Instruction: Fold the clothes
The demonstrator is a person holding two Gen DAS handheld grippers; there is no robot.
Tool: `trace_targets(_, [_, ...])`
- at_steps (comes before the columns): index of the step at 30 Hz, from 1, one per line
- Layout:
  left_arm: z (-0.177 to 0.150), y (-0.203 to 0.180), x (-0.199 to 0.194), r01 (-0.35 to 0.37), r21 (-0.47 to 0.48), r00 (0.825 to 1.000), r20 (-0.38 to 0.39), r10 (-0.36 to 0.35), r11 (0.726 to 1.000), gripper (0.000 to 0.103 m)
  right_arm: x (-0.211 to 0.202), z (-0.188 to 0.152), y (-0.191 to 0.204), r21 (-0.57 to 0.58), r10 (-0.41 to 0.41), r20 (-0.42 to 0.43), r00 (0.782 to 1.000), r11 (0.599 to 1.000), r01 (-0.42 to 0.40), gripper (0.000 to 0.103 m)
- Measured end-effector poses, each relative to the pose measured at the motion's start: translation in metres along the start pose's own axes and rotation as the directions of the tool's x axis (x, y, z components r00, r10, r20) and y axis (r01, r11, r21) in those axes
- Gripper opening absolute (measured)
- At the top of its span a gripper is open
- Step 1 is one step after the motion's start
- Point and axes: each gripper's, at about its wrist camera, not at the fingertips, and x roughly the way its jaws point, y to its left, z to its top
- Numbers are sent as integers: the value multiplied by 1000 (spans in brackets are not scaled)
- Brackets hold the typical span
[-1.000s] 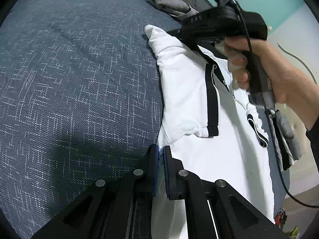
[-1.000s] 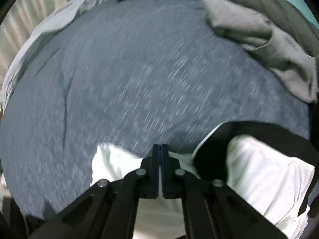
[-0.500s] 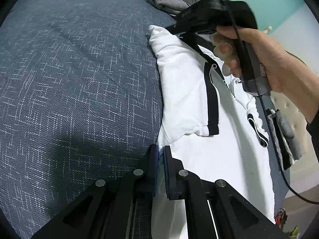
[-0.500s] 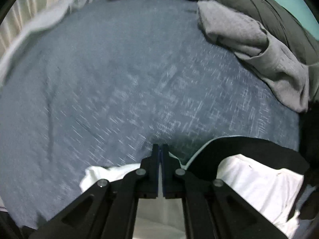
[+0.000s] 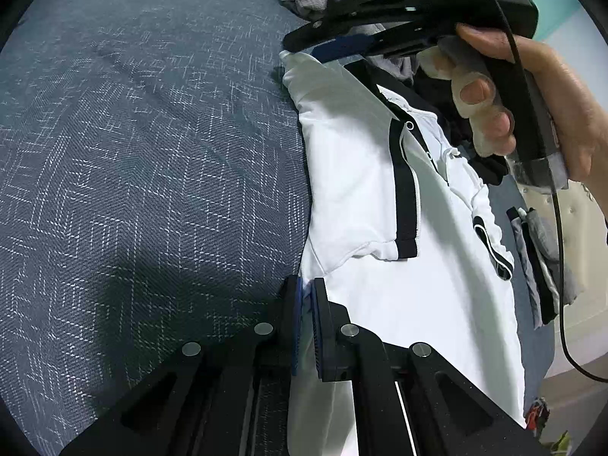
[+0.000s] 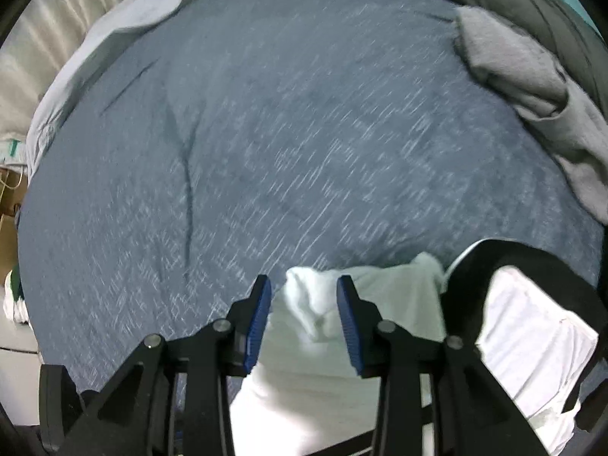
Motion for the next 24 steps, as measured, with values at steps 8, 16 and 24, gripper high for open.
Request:
trace_targets(8, [-14, -67, 16, -9, 5, 1000, -3, 9, 1000, 5, 2, 7, -2, 58, -72, 67, 995, 996, 68, 1])
trace_targets(16, [-20, -52, 2, -9, 1, 1000, -6, 9, 1000, 4, 2, 7, -14, 158, -134, 128, 983, 981, 114, 1])
trace_targets(24, [-25, -37, -14, -11, 6, 1000, -8, 11, 1000, 4, 7, 17, -31, 208, -100, 154, 983, 976, 66, 1])
